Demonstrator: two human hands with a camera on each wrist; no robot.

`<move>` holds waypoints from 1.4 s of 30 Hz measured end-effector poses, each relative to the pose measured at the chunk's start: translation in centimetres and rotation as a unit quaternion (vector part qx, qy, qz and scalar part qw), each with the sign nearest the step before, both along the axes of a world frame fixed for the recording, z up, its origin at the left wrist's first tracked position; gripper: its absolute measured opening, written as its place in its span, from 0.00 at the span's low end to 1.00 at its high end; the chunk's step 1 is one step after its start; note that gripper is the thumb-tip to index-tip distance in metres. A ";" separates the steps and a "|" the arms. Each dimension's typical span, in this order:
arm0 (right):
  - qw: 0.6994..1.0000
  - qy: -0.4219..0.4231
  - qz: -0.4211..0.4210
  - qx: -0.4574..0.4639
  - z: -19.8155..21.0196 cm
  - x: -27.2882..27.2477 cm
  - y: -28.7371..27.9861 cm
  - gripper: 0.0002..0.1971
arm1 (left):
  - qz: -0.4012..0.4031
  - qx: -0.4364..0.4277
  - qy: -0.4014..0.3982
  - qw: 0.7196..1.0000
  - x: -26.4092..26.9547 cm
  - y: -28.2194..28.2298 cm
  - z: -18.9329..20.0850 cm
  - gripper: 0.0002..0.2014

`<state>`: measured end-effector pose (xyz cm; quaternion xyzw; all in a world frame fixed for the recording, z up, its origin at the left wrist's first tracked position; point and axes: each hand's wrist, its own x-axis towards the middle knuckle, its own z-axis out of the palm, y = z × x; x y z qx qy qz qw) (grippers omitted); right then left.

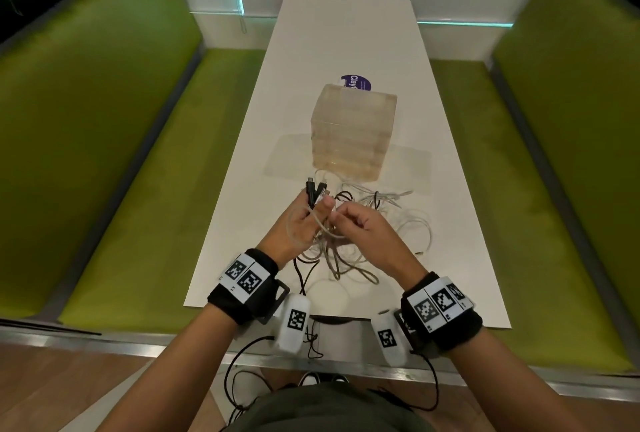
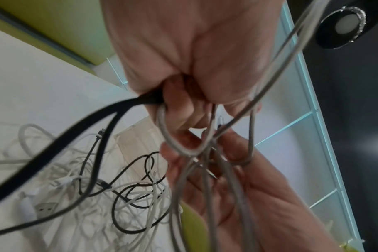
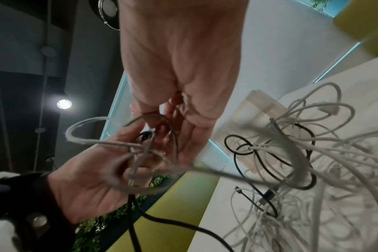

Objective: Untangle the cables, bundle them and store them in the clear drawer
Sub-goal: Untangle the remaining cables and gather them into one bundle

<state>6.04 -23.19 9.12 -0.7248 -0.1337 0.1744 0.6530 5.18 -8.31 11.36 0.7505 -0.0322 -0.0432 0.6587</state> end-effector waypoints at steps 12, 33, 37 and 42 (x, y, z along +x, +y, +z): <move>0.981 0.058 0.137 -0.125 -3.1 -2.8 -2.6 0.02 | 0.093 -0.065 0.081 0.990 -0.2 5.0 -0.1 0.07; 0.851 0.005 0.154 -0.502 -6.0 -1.6 -6.3 0.15 | 0.063 -0.123 0.092 0.986 -0.5 4.3 0.9 0.09; 0.843 -0.039 -0.013 -0.536 -6.9 0.4 -9.6 0.22 | 0.016 -0.142 0.098 0.985 -0.5 4.2 0.7 0.11; 0.827 -0.015 -0.039 -0.561 -8.5 1.6 -12.6 0.15 | -0.015 -0.147 0.083 0.986 -0.8 3.7 0.3 0.12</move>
